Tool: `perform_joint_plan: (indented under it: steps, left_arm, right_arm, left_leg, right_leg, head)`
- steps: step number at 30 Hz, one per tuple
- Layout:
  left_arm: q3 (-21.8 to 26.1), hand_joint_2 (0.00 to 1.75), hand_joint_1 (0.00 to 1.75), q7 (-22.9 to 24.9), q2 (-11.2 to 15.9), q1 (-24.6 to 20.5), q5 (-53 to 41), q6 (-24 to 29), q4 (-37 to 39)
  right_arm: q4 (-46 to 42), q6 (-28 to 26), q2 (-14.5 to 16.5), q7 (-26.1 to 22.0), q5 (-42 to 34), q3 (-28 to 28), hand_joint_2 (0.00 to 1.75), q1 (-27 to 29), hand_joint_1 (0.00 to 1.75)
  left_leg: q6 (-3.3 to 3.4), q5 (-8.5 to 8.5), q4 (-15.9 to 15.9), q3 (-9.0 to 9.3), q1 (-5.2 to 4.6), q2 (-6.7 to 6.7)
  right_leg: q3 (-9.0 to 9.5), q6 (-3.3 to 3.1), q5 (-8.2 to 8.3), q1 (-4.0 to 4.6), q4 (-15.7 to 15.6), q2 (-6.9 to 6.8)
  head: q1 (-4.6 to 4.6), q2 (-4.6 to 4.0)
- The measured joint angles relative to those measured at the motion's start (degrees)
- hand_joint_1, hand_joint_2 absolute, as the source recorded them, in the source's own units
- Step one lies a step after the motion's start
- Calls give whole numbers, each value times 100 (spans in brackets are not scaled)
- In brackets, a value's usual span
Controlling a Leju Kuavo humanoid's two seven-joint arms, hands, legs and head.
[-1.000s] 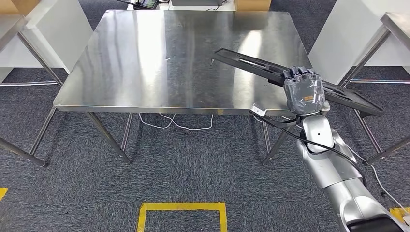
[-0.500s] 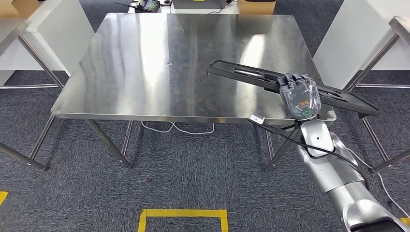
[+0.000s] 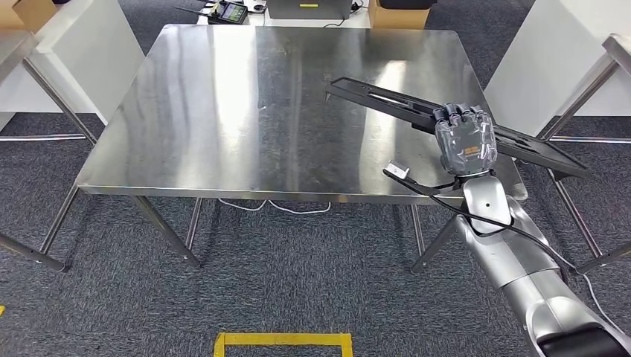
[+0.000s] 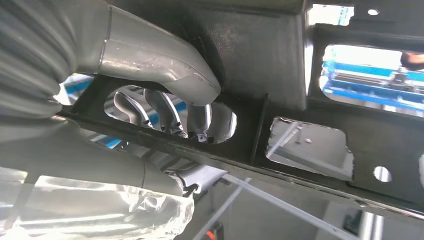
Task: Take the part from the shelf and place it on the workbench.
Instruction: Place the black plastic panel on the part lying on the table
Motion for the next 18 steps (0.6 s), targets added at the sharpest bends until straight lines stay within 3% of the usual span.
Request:
perform_joint_plan:
  steps: [2,4,6,7,8,10,11,13,16,18]
  left_arm:
    - [0,175,0,2,-5,-3,-3,1,0]
    - [0,175,0,3,-5,-10,-3,5,-1]
    - [0,175,0,5,-2,-9,-4,8,-1]
    - [0,175,0,9,-2,-6,-7,5,0]
    - [0,175,0,12,-2,-4,-9,3,1]
    - [0,175,0,18,-3,-5,-11,-1,1]
    - [1,175,0,19,-3,-8,-10,-1,1]
    - [2,175,0,21,-2,-12,-4,0,-1]
    - [3,175,0,24,8,-20,19,11,-2]
    - [6,175,0,24,14,-29,32,19,-3]
  right_arm:
    - [44,12,-44,168,0,109,175,-72,175]
    - [141,30,-83,286,0,254,175,-145,175]
    - [271,39,-114,383,0,421,175,-170,175]
    - [343,39,-118,411,0,500,175,-184,175]
    - [417,39,-114,426,0,568,175,-215,175]
    - [579,37,-93,444,0,705,175,-326,175]
    - [662,31,-80,449,0,770,175,-396,175]
    - [847,7,-38,444,0,896,175,-515,175]
    - [1160,-39,86,337,0,1042,175,-682,175]
    - [1396,-87,197,283,0,1121,175,-825,175]
  left_leg:
    - [75,-1,-93,96,16,-2]
    - [131,-43,-116,158,14,-3]
    - [149,-103,-115,220,11,-17]
    - [147,-138,-112,260,10,-28]
    - [135,-174,-108,304,11,-37]
    - [85,-264,-76,380,1,-51]
    - [52,-313,-49,397,-12,-57]
    - [-9,-387,-8,400,-32,-62]
    - [-93,-483,69,391,-2,-45]
    - [-173,-678,489,187,29,-26]
  right_leg:
    - [-166,-3,-145,10,338,-13]
    - [-618,-43,-366,8,1086,-13]
    - [-1026,-21,-425,7,1632,-13]
    - [-1094,24,-332,2,1623,-13]
    - [-1047,80,-159,-8,1392,-15]
    - [-770,179,267,-36,606,-26]
    - [-643,178,410,-41,294,-27]
    - [-535,99,486,-31,55,-24]
    - [-497,-32,446,-48,49,-3]
    - [-441,-108,405,-75,41,2]
  head:
    - [10,0]
    - [18,-1]
    - [24,0]
    - [30,-1]
    - [33,-1]
    - [46,-1]
    - [50,-1]
    - [40,-1]
    - [20,1]
    - [2,0]
